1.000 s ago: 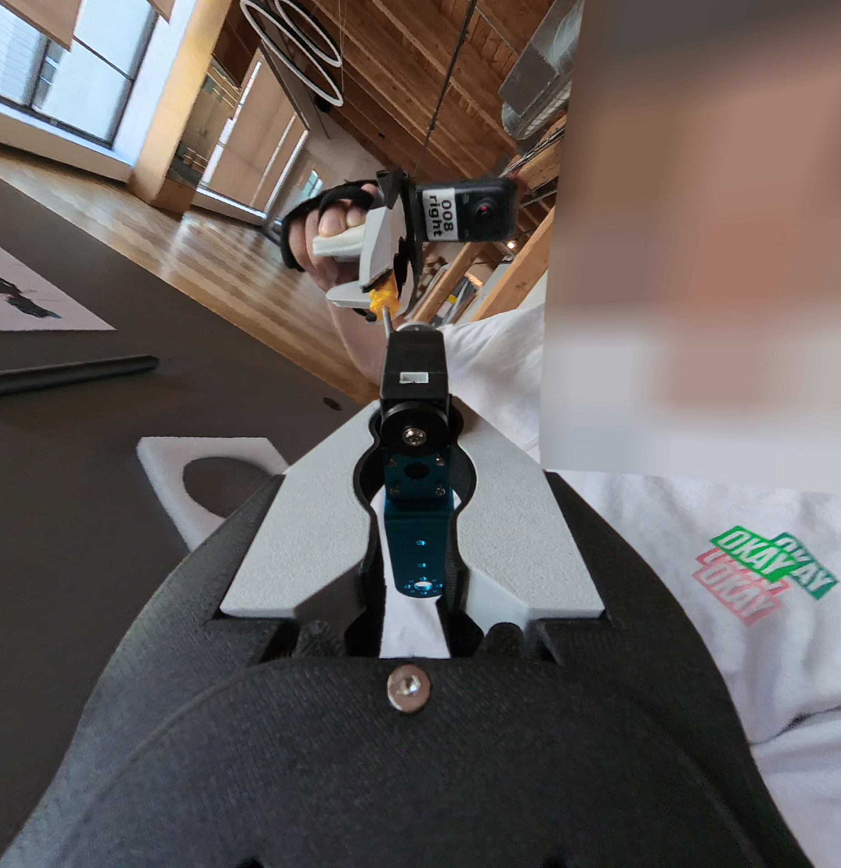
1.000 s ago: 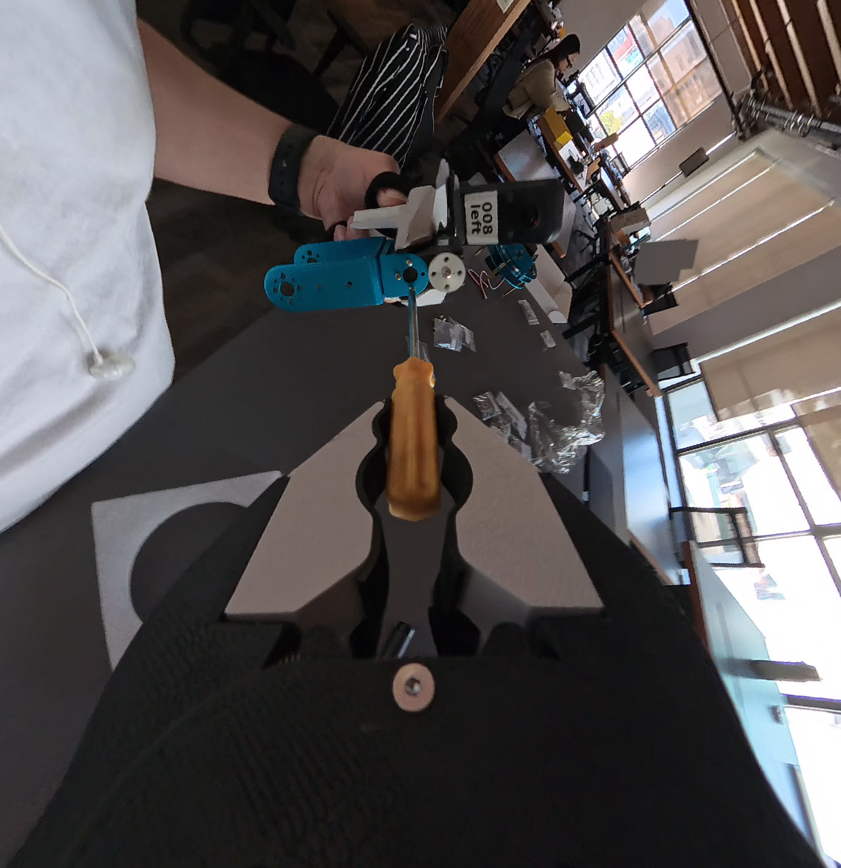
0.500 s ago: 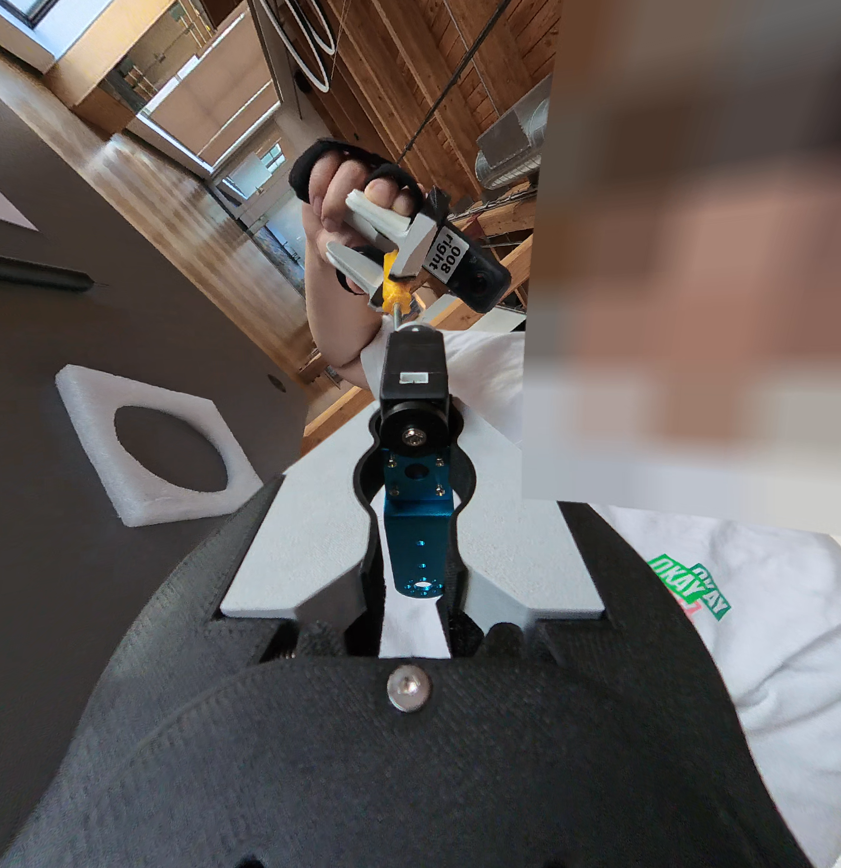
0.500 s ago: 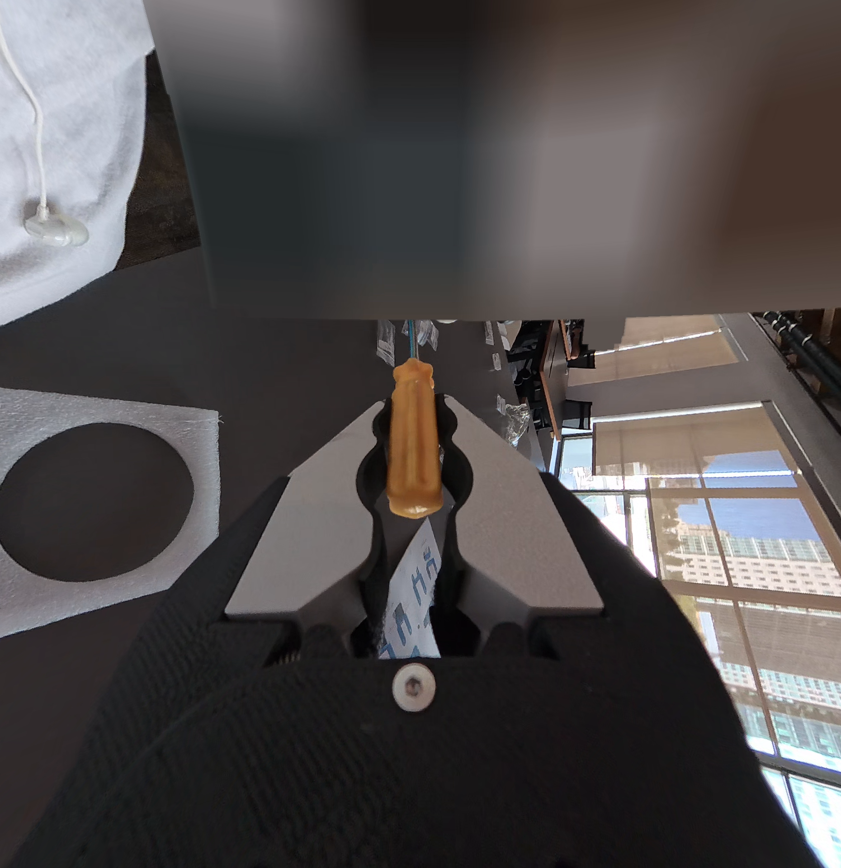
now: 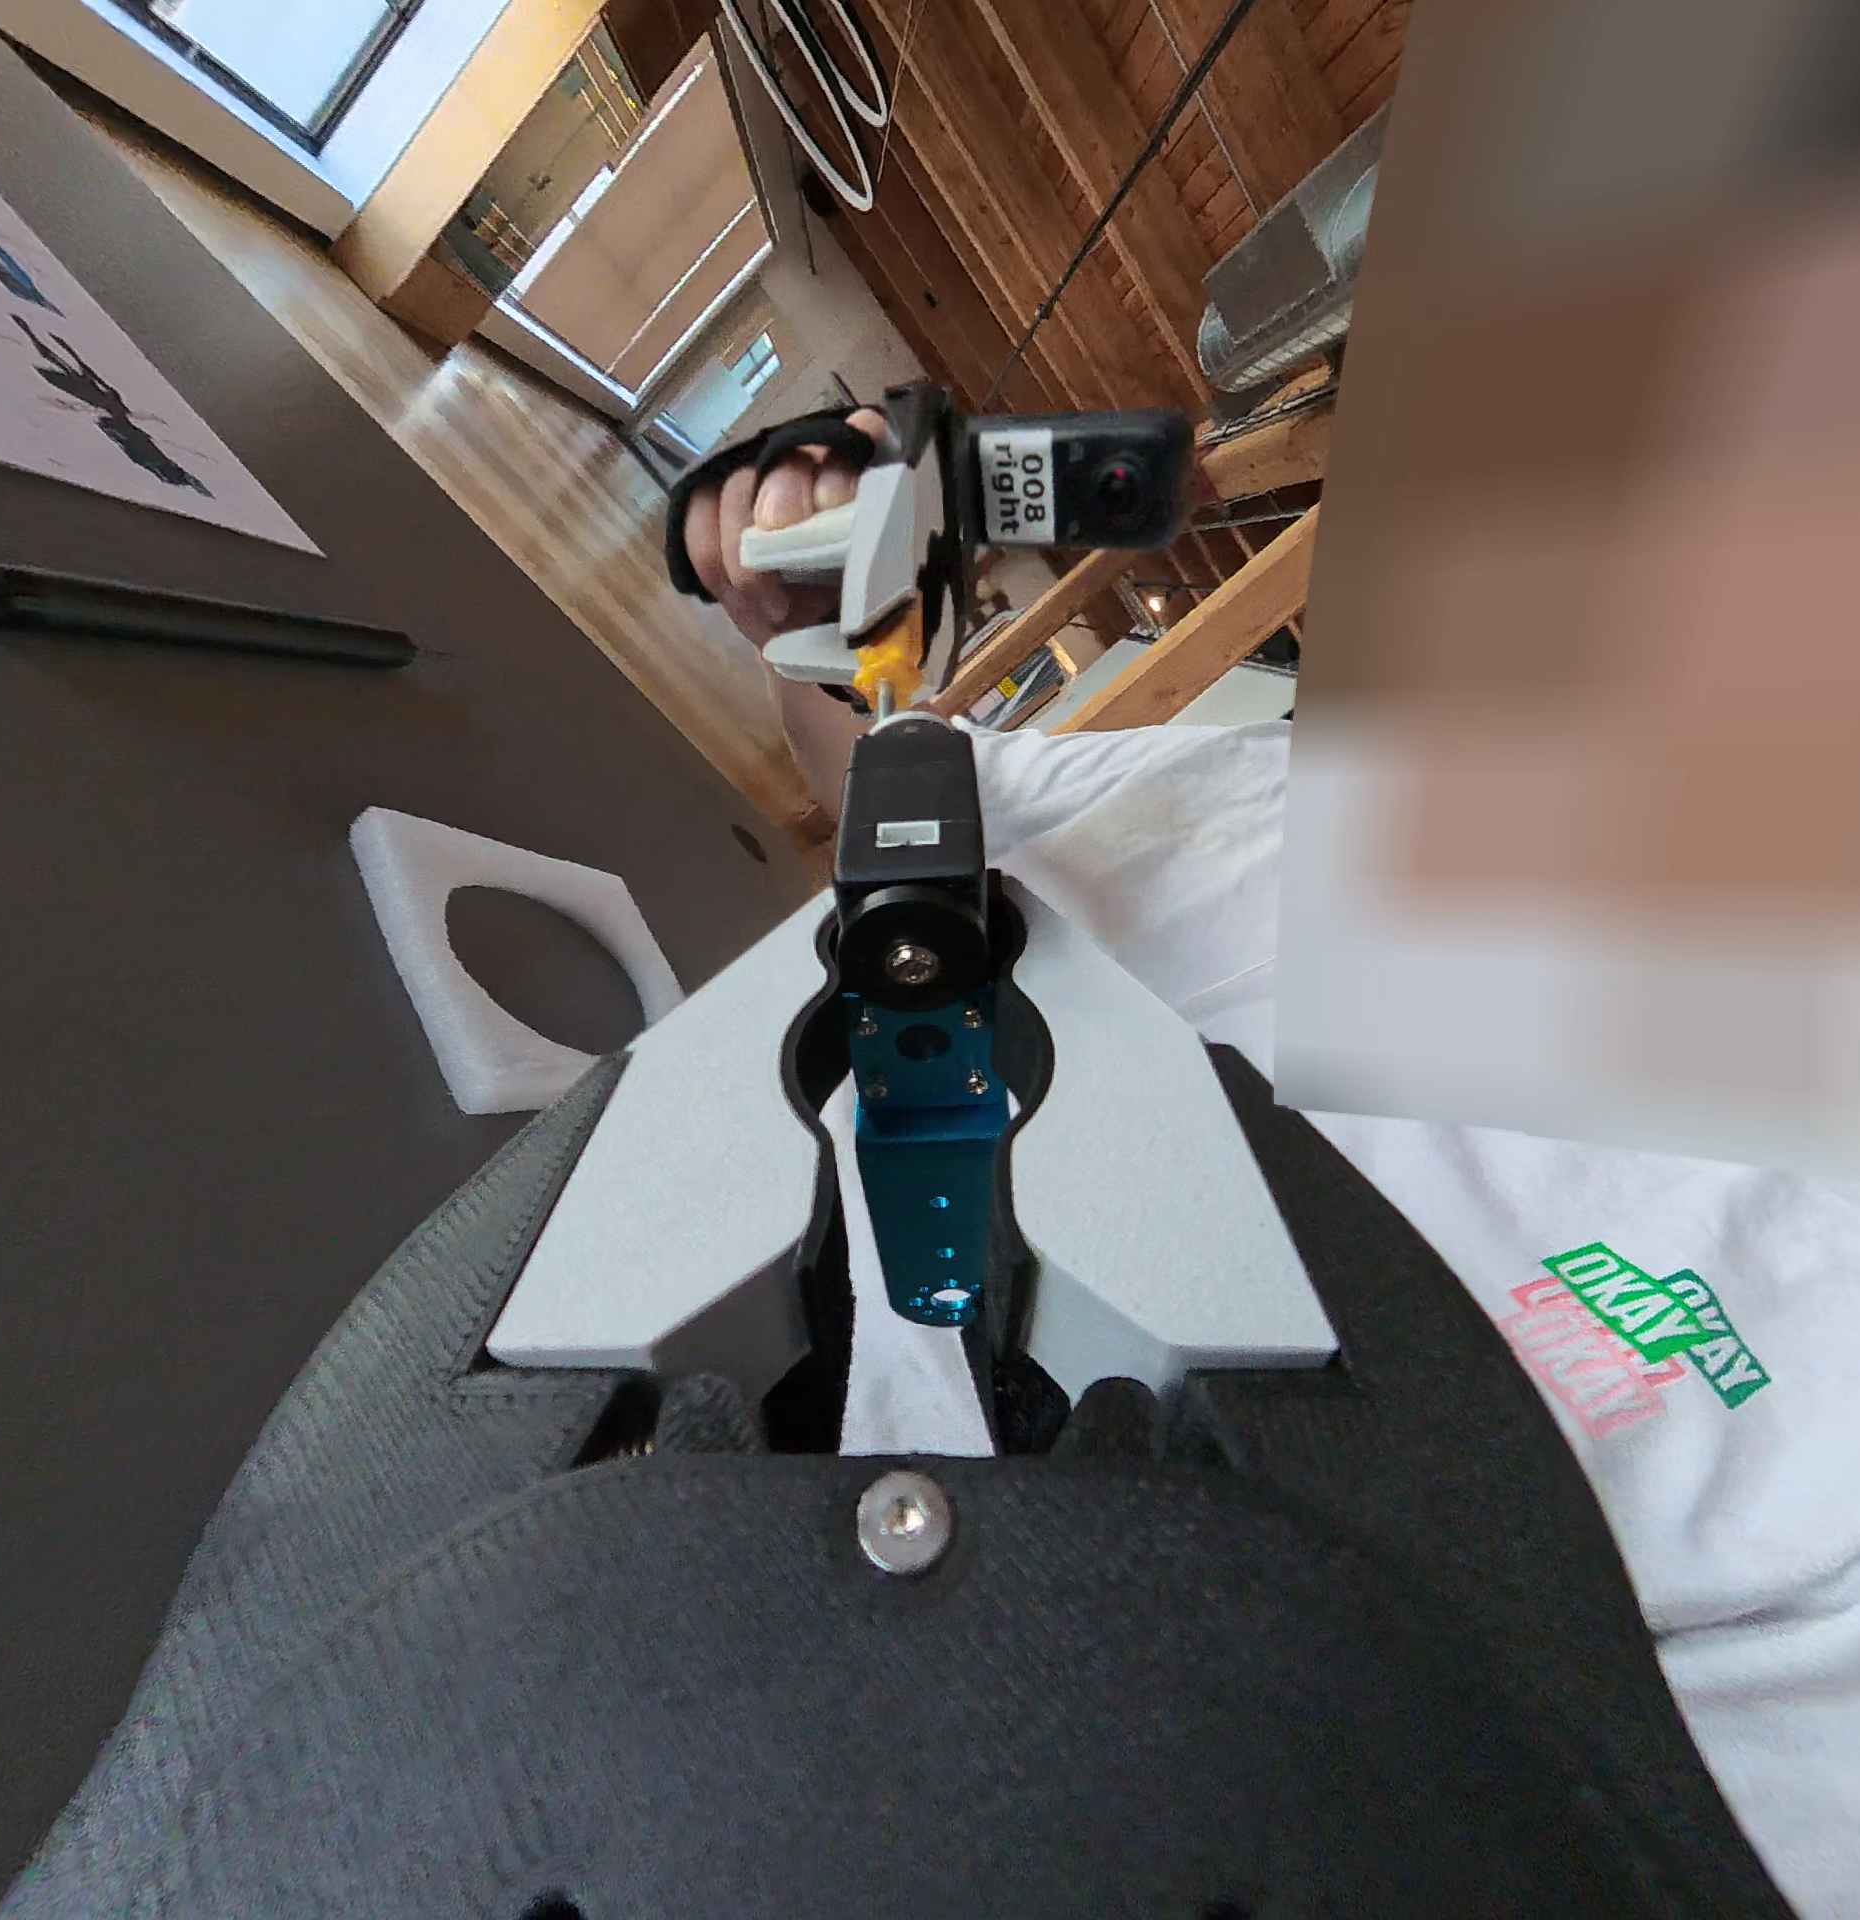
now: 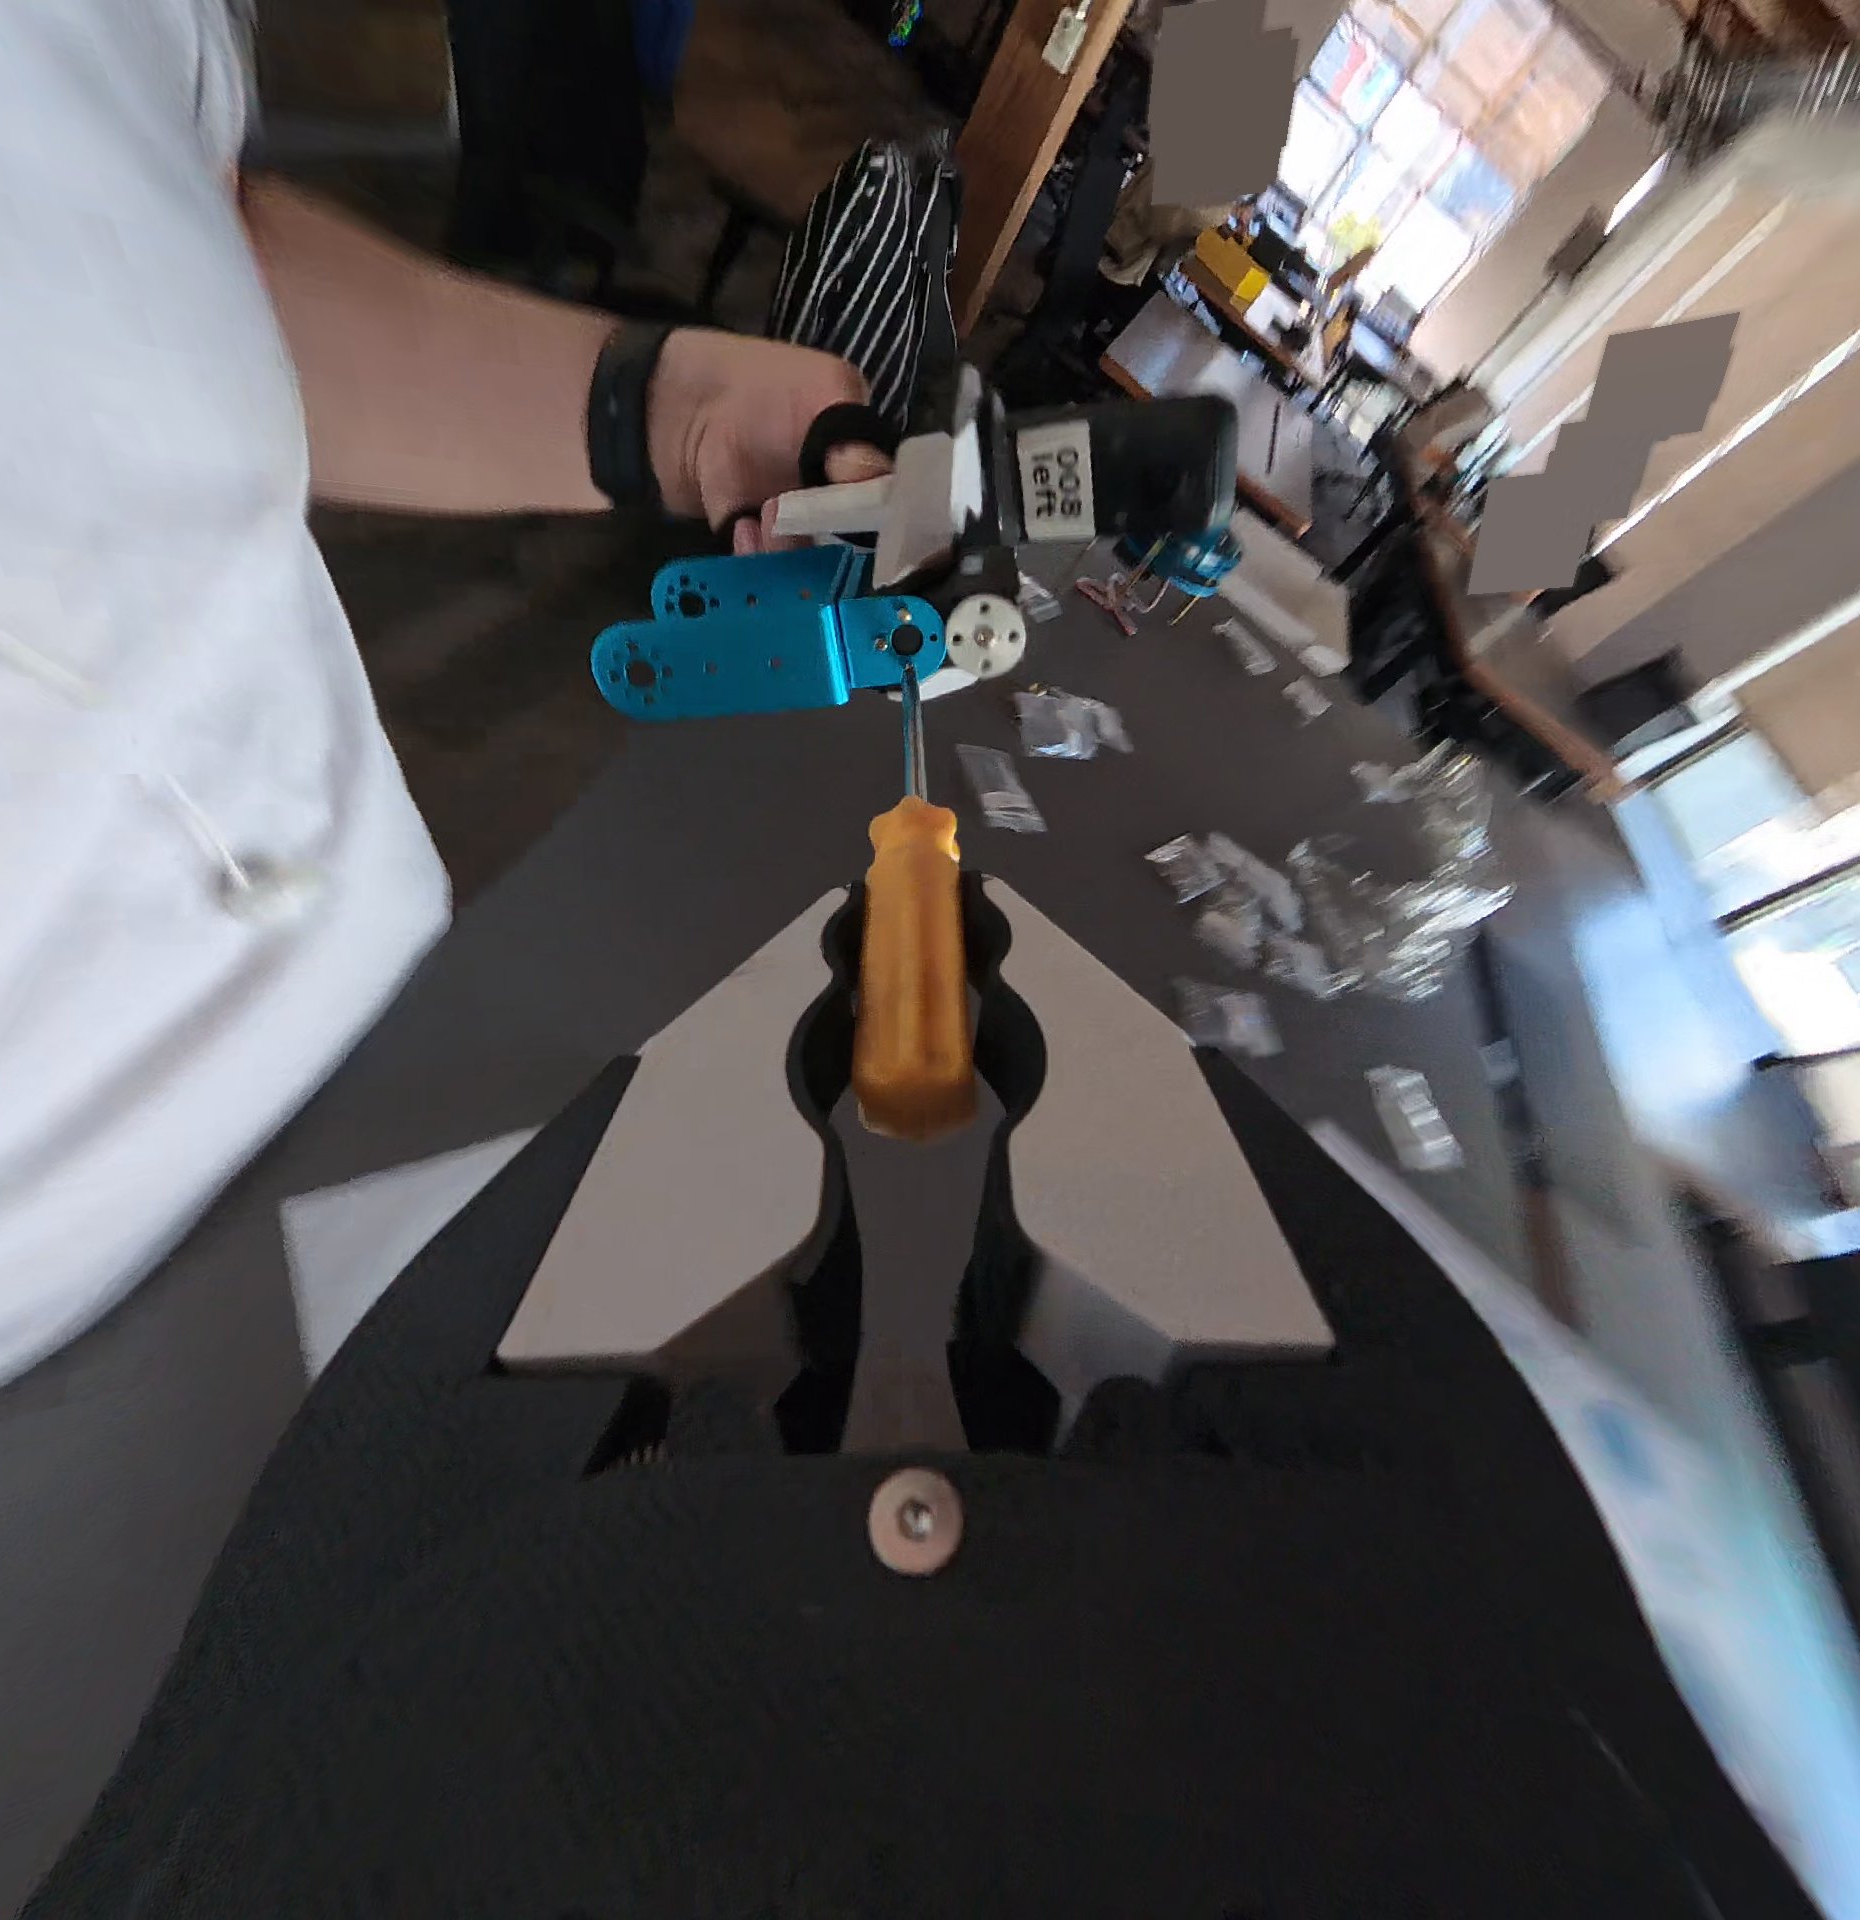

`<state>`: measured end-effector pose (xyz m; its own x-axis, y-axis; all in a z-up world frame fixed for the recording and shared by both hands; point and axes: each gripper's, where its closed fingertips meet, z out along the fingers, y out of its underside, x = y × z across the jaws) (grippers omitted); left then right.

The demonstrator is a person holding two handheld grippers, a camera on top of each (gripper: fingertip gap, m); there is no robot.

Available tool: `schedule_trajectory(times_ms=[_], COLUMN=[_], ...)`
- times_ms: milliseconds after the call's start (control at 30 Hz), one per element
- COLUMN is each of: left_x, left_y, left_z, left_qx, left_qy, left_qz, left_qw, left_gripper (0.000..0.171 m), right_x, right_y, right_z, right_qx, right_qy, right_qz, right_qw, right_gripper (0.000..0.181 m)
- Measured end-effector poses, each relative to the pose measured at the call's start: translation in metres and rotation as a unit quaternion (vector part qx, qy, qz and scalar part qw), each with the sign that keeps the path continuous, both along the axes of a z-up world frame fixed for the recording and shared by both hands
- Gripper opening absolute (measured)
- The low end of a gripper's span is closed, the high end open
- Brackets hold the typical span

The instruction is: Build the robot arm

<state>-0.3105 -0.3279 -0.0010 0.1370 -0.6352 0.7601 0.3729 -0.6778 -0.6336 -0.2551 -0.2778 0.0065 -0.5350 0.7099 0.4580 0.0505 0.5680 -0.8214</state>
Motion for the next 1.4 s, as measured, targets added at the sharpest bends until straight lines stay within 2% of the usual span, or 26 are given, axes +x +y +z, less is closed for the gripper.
schedule_trajectory(times_ms=[100,200,267,400,467,567,667,733,867,933,1000,1167,1267,1400], left_x=[-0.004,-0.007,-0.009,-0.010,-0.011,-0.011,-0.014,-0.019,-0.036,-0.056,-0.083,-0.196,-0.271,-0.362], left_y=[0.002,0.002,0.003,0.004,0.005,0.005,0.002,-0.004,-0.032,-0.051,-0.076,-0.164,-0.228,-0.298], left_z=[-0.003,-0.003,-0.005,-0.009,-0.012,-0.013,-0.012,-0.017,-0.036,-0.037,-0.030,-0.006,0.011,0.028], left_qx=[0.017,0.045,0.066,0.095,0.094,0.085,0.090,0.074,0.049,0.052,0.070,0.127,0.136,0.136], left_qy=[0.039,0.078,0.119,0.183,0.199,0.184,0.171,0.172,0.222,0.236,0.217,0.157,0.118,0.138], left_qz=[0.027,0.048,0.064,0.082,0.092,0.105,0.152,0.182,0.194,0.204,0.218,0.292,0.336,0.382], left_qw=[0.999,0.995,0.989,0.975,0.971,0.974,0.969,0.965,0.954,0.948,0.949,0.935,0.924,0.903], left_gripper=[0.021,0.021,0.021,0.021,0.021,0.021,0.021,0.021,0.021,0.021,0.021,0.021,0.021,0.021], right_x=[-0.004,-0.007,-0.008,-0.009,-0.010,-0.012,-0.018,-0.026,-0.052,-0.073,-0.100,-0.194,-0.259,-0.340], right_y=[0.001,0.001,0.002,0.002,0.003,0.004,0.002,-0.002,-0.023,-0.039,-0.058,-0.104,-0.130,-0.157], right_z=[-0.007,-0.011,-0.014,-0.023,-0.027,-0.031,-0.032,-0.037,-0.044,-0.039,-0.037,-0.018,0.002,0.031], right_qx=[-0.130,-0.259,-0.349,-0.494,-0.521,-0.538,-0.545,-0.538,-0.530,-0.520,-0.491,-0.497,-0.552,-0.584], right_qy=[-0.051,-0.107,-0.150,-0.233,-0.239,-0.236,-0.243,-0.267,-0.346,-0.355,-0.346,-0.278,-0.211,-0.143], right_qz=[-0.022,-0.039,-0.047,-0.054,-0.051,-0.032,-0.004,0.011,0.049,0.061,0.055,0.025,0.013,0.009], right_qw=[0.990,0.959,0.924,0.836,0.818,0.809,0.803,0.800,0.773,0.775,0.798,0.821,0.807,0.799], right_gripper=[0.017,0.017,0.017,0.017,0.017,0.017,0.017,0.017,0.017,0.017,0.017,0.017,0.017,0.017])
